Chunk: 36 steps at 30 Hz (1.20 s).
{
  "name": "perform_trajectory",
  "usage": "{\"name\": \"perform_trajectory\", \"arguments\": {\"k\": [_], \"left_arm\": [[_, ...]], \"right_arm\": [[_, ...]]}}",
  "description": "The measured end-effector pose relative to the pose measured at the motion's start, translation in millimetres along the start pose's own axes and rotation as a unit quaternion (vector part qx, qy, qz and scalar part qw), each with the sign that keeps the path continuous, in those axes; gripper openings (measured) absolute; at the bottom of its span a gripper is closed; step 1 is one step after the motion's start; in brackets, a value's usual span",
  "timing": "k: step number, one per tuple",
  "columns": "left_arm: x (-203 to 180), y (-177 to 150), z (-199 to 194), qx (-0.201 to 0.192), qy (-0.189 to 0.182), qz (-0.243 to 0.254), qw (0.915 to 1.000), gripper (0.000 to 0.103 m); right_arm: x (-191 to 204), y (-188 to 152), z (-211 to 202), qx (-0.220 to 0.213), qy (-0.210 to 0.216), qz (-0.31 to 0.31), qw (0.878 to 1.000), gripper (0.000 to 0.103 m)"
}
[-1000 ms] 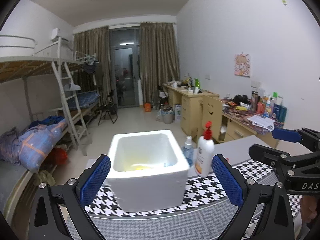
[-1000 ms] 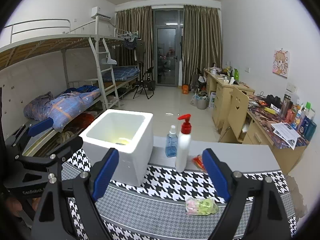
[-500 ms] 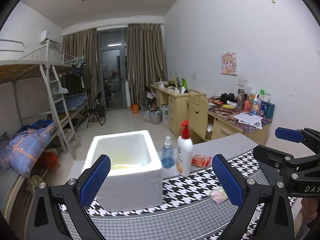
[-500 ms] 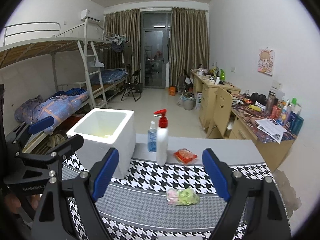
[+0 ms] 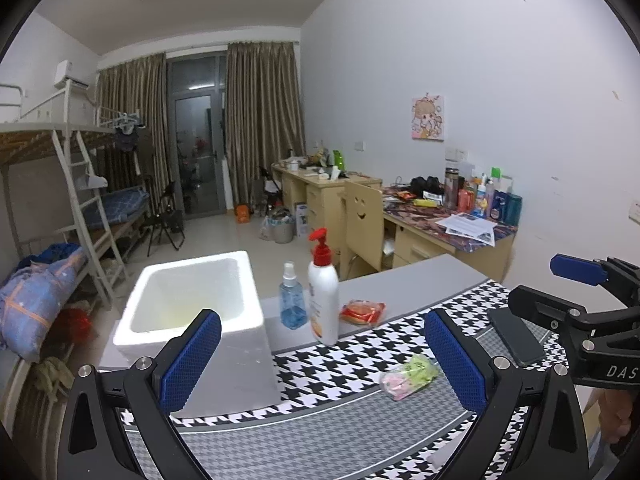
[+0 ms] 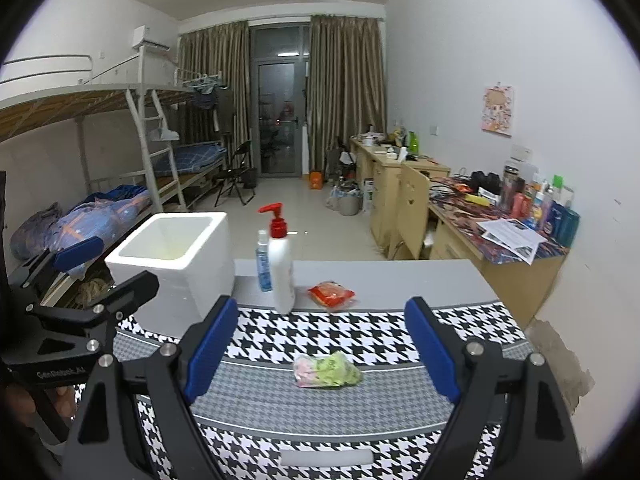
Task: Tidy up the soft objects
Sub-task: 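Move both grippers away from the box toward the green-and-pink tissue pack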
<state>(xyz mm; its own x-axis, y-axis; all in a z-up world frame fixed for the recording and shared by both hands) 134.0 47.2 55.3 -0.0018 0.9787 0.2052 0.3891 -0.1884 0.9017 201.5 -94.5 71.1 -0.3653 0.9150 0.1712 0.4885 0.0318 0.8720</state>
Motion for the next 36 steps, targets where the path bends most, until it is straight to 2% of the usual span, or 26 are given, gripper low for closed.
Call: {"name": "perform_trajectory", "arguments": {"k": [12,36], "left_arm": [[-22.4,-8.1,20.8,0.005,-0.053,0.019,0.9984,0.102],[-56.1,-42.6,76.0,0.042,-0.111,0.047,0.9919,0.102]], "right_arm": [[-29.6,-17.6,-2.2,0.008,-0.029,0.019,0.999,0.089],[-54.8,-59.7,6.0,0.039,-0.026,0.027,0.999,0.089]]}}
Point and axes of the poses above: each gripper's, at about its wrist camera, not at the fingertips, and z roughly the way its jaws point, x to its left, y to its top, the point moved 1 cm from there along z, roughly the way its jaws point, and after that the axes turned 12 degrees about z, right-handed, at the moved point
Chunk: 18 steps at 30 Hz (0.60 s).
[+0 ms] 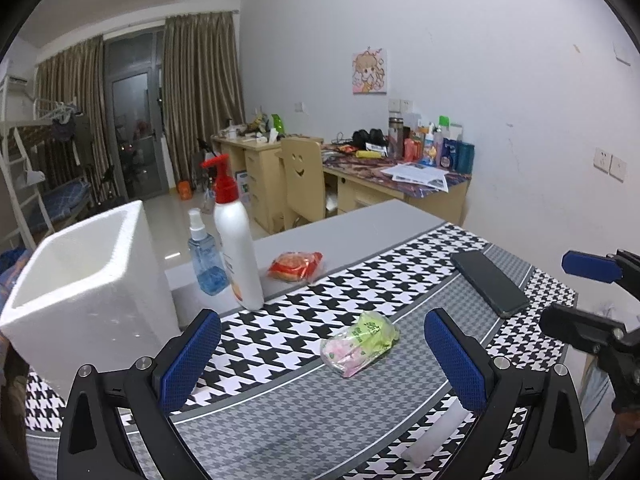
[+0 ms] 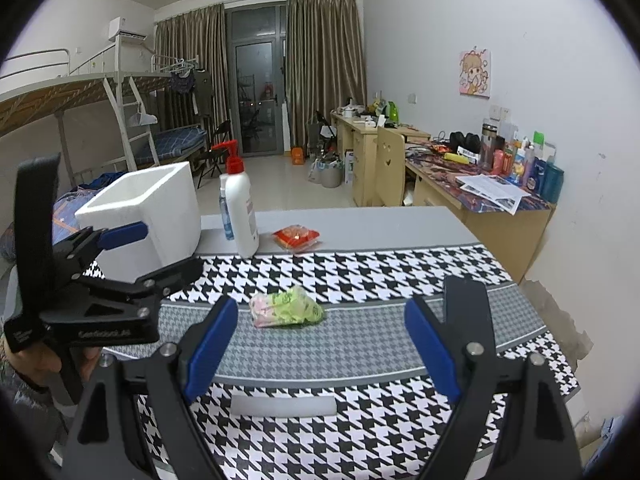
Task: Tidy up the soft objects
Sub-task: 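Move both grippers away from the box toward the green-and-pink tissue pack, then grasp the green-and-pink tissue pack with the left gripper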
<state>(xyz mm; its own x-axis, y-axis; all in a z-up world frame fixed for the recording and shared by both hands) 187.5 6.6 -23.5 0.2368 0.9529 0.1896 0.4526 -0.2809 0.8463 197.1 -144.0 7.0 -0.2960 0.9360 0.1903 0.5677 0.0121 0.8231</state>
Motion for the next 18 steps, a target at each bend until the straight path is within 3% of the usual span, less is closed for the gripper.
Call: {"name": "perform_trajectory", "arguments": {"k": [9,18], "left_arm": [[-3.3,-7.5,35.4,0.042,-0.019,0.004,0.9989,0.102],[-2.9,-15.9,62.3,0.073,-0.014,-0.004,0.9972,0.102]], "right_arm": [[-6.3,-17.6,10.3,0.018,0.008,-0.008,1.0,0.089],[-12.8,-34.5,25.0,0.044,0.007,-0.008,0.999,0.089]]}}
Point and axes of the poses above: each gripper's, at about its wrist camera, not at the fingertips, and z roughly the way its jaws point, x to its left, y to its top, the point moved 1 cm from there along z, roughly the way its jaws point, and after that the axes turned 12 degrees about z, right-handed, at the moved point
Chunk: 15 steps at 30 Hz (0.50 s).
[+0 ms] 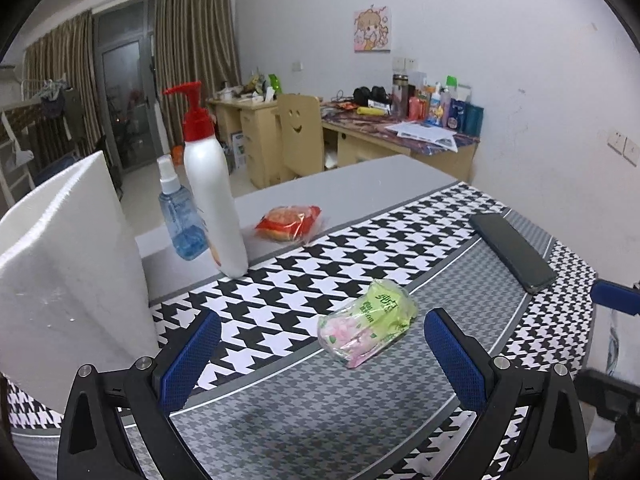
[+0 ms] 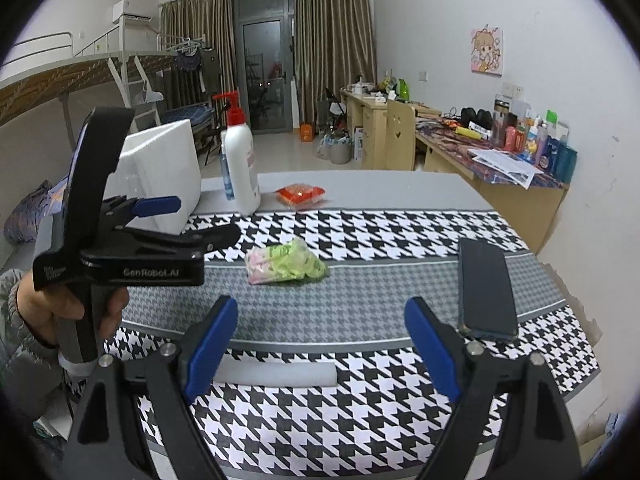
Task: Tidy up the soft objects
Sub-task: 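Grasp the green-and-pink tissue pack with the left gripper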
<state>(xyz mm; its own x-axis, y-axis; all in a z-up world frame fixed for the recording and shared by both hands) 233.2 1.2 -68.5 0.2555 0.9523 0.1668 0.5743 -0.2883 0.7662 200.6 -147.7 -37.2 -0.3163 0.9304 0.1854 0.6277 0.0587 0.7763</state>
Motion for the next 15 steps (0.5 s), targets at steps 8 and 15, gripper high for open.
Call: {"name": "perform_trajectory", "arguments": {"k": [8,15], "left_arm": [[-3.9,-2.4,24.6,0.033,0.011,-0.002,0.9994,0.102],[-8.0,-6.3,42.0,0.049,0.003,-0.005,0.9988,0.101]], "right_arm": [[-2.4,-16.4,15.9,0.026,0.003,-0.004,1.0,0.089],[-10.0,-27.6,33.3,0.06,0.0,0.012,0.998,0.088]]}}
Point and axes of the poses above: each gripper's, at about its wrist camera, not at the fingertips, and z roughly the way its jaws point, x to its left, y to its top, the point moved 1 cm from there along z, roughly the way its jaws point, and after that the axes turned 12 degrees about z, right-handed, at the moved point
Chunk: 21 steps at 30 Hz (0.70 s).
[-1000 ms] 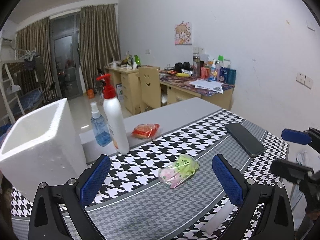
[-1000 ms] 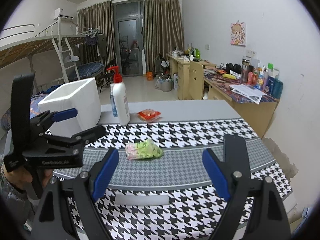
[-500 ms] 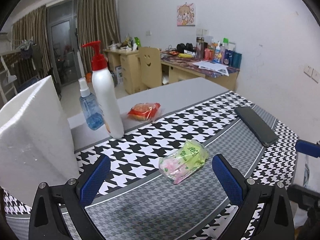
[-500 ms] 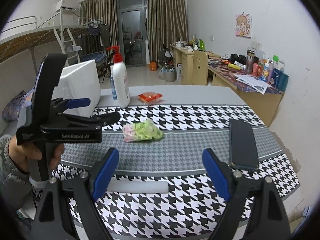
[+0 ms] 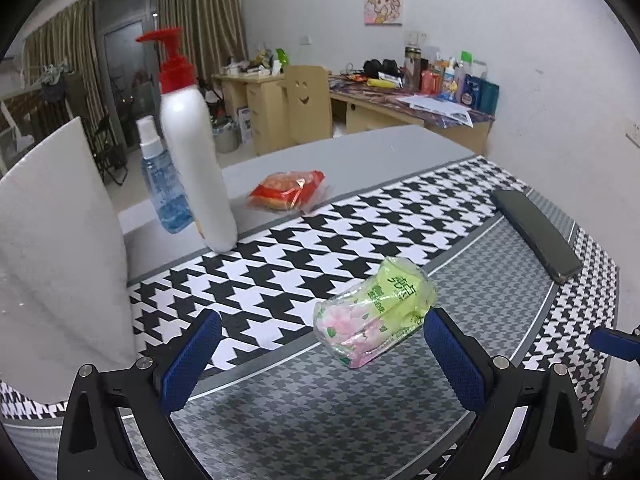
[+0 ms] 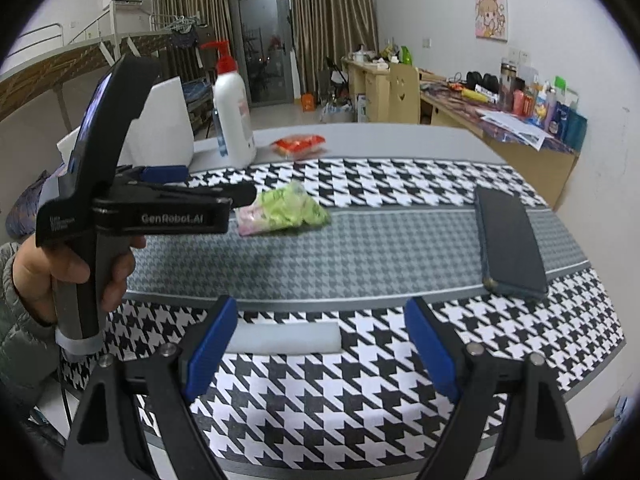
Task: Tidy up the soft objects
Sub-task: 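Grasp the green-and-pink tissue pack with the left gripper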
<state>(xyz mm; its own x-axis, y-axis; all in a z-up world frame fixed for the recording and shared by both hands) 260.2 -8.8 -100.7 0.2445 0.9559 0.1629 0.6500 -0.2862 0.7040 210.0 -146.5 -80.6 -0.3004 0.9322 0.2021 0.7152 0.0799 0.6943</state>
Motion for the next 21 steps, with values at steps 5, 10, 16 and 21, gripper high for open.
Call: {"name": "perform_trajectory", "arguments": {"k": [5,10,16,21], "left_arm": [[-5.5,0.2,7.6,0.006,-0.009,0.003,0.9999,0.099],[-11.5,2.2,17.4,0.008,-0.011,0.018,0.9997,0.097],[-15.3,1.7,30.9,0.022,-0.015,0.028,0.9993,0.091],[-17.6,0.4,38.4,0.027,-0.028,0.035,0.9986,0.087]], "right_arm": [[-0.5,-5.1,7.4,0.014,0.007,0.004,1.0,0.088],[-2.7,-10.4,13.8,0.028,0.019,0.013,0.999,0.088],[-8.6,-12.1,18.0,0.035,0.023,0.024,0.999,0.088],[-9.7,-13.7,19.7,0.039,0.029,0.025,0.998,0.088]]}}
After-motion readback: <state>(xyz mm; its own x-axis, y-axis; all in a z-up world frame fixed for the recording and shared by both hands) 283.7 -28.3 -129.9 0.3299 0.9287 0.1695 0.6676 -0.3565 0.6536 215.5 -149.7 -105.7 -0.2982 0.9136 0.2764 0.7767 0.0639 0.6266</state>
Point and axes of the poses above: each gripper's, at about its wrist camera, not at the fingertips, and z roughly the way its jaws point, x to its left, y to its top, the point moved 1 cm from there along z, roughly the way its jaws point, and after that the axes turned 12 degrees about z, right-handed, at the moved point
